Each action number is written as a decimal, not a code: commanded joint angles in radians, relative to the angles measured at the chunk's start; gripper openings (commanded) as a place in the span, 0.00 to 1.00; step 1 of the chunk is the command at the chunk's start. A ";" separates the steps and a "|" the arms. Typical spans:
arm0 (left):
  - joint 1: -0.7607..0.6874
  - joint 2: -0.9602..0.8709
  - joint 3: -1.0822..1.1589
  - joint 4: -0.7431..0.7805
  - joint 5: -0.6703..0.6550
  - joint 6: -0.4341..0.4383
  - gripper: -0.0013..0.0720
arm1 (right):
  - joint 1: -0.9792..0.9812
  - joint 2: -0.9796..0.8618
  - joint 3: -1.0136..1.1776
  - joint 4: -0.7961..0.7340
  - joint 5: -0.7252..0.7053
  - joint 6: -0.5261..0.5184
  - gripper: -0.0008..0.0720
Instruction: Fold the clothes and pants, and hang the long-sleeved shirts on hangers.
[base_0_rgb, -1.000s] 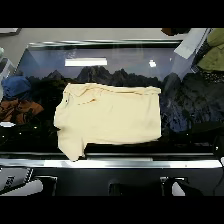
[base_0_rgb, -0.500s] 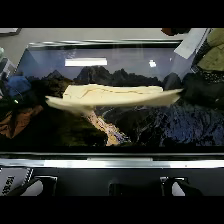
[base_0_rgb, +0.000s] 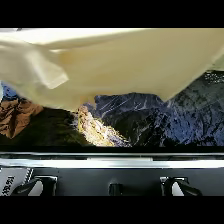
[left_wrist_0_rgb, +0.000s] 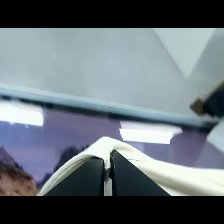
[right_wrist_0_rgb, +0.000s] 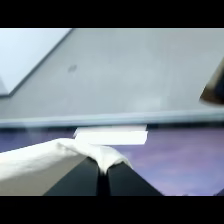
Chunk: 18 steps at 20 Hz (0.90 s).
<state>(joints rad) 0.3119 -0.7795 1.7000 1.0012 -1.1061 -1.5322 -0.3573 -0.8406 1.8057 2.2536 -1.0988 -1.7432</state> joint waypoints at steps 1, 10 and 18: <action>-0.002 0.137 0.067 0.145 0.000 -0.125 0.03 | 0.000 0.112 0.084 -0.140 0.046 0.090 0.05; -0.002 -0.058 0.064 0.119 -0.244 -0.076 0.03 | 0.000 -0.037 0.074 -0.159 -0.171 0.296 0.05; -0.186 -0.758 0.066 0.076 -0.206 0.063 0.04 | 0.064 -0.687 -0.027 -0.176 -0.314 0.209 0.05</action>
<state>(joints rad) 0.1898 -1.2991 1.7638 1.1061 -1.3449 -1.5055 -0.3286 -1.3128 1.8011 2.1128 -1.4223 -1.4925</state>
